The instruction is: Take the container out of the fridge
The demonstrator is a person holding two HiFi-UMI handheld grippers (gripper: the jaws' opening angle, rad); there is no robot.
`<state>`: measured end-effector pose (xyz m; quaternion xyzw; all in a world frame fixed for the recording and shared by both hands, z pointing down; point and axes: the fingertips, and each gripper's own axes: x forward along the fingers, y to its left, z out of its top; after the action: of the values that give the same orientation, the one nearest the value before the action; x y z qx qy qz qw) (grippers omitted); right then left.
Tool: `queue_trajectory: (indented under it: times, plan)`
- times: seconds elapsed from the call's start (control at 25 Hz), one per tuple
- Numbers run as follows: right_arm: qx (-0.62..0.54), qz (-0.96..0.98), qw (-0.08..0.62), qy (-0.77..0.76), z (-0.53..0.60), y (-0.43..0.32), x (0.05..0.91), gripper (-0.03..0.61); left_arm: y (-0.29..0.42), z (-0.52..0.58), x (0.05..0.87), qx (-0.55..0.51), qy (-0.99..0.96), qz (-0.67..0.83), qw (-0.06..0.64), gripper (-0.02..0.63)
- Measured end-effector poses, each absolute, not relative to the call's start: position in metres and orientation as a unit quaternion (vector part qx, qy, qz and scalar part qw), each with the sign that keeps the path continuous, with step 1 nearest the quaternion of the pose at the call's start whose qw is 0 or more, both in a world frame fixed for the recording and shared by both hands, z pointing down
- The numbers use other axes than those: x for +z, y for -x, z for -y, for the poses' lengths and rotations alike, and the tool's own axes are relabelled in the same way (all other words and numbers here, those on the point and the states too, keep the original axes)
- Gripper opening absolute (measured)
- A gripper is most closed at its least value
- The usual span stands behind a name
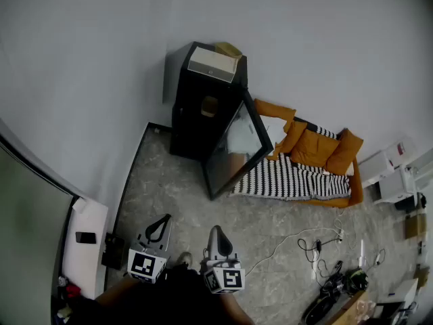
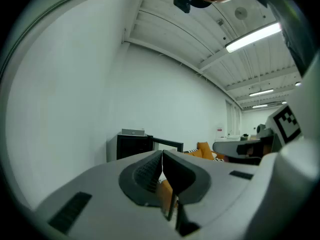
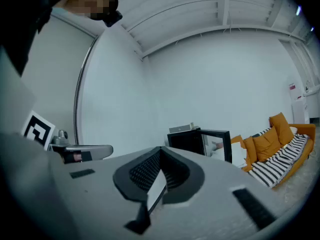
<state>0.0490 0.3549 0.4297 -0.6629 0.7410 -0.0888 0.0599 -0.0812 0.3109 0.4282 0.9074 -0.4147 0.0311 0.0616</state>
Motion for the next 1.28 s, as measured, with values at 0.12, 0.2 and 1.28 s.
queue_trajectory:
  times: [0.12,0.2,1.28]
  plan:
    - [-0.089,-0.742,0.058,0.661,-0.353,-0.044,0.429,0.0,0.084,-0.31,0.431,0.028,-0.907,0.415,0.066,0.005]
    - [-0.092,-0.742,0.056,0.662,-0.355,-0.043,0.433,0.0,0.087,-0.311,0.44,0.026,-0.907,0.416,0.055,0.005]
    - [-0.085,-0.736,0.067,0.668,-0.34,0.043,0.435,0.002,0.173,-0.302,0.441,0.014,-0.913,0.401,0.078,0.005]
